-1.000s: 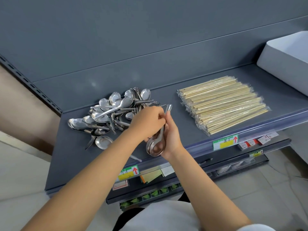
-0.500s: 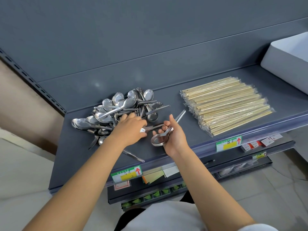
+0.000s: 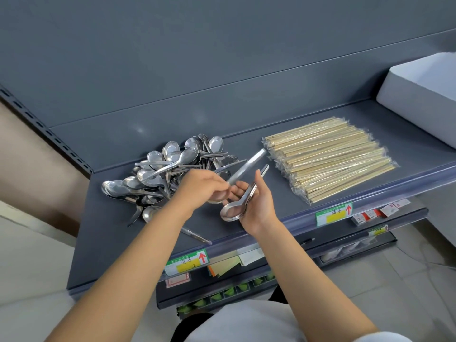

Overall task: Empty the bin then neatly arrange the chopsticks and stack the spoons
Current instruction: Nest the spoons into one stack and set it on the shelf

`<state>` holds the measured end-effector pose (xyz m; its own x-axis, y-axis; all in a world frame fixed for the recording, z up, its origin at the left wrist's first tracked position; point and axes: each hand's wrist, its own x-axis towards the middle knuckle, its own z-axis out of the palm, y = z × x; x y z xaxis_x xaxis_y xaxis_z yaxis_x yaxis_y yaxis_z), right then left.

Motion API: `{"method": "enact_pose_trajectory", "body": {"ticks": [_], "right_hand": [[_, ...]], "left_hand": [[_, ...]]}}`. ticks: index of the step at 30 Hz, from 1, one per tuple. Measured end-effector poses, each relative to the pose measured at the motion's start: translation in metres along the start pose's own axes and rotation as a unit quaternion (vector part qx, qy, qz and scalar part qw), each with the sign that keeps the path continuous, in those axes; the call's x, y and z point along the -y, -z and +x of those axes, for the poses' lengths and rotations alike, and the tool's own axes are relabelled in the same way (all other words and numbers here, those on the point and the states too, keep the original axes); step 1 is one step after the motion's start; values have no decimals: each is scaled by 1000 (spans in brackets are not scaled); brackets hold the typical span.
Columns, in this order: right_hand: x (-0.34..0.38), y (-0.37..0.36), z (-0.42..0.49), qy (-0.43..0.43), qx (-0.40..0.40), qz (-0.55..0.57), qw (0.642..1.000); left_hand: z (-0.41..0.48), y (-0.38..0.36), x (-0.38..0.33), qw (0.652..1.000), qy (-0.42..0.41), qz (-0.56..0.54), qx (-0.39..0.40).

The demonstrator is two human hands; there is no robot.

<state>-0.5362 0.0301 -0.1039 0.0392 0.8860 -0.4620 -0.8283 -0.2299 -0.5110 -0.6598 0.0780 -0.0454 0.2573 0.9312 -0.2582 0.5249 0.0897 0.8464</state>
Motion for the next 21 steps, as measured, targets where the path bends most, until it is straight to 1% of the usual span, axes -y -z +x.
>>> {"method": "enact_pose_trajectory", "body": {"ticks": [2, 4, 6, 8, 10, 13, 14, 16, 18, 19, 21], "right_hand": [[1, 0, 0, -9, 26, 11, 1000], [2, 0, 0, -24, 39, 38, 998], [2, 0, 0, -27, 38, 40, 998], [2, 0, -1, -29, 27, 40, 998], [1, -1, -1, -27, 27, 32, 999], [-4, -3, 3, -35, 22, -3, 999], [-7, -5, 4, -36, 15, -5, 999], [-12, -11, 4, -39, -2, -3, 999], [-17, -19, 4, -47, -16, -20, 999], [-20, -22, 4, -49, -18, -27, 998], [-24, -29, 6, -52, -11, -38, 998]], "left_hand": [[-4, -13, 8, 998, -9, 54, -11], [-10, -24, 17, 991, -42, 114, -58], [-16, -30, 19, 979, -76, 163, -98], [-19, -31, 20, 966, -99, 209, -120], [-19, -29, 24, 956, -122, 229, -134], [-20, -14, 31, 949, -167, 221, -151], [-20, -6, 34, 948, -176, 218, -150], [-21, 18, 38, 947, -182, 235, -119], [-24, 44, 44, 937, -159, 306, -60], [-26, 56, 48, 917, -145, 369, -42], [-30, 71, 58, 860, -131, 493, -25]]}}
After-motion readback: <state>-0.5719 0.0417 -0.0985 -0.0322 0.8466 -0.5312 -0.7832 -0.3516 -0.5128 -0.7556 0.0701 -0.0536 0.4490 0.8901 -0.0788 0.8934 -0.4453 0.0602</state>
